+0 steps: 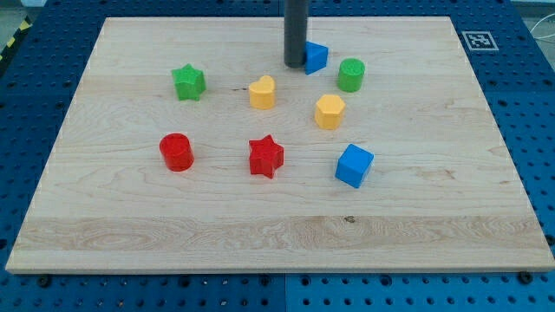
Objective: Push blue triangle towards center right
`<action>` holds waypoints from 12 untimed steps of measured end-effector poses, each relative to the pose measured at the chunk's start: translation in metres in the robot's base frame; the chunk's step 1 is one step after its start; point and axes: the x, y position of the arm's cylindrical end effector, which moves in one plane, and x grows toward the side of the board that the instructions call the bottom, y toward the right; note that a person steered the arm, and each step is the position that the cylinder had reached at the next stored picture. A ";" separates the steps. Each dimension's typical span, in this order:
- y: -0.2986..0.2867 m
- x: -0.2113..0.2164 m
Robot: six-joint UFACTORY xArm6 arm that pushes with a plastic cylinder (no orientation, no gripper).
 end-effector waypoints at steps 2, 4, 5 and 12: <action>0.075 -0.030; 0.143 -0.040; 0.158 -0.025; 0.141 0.065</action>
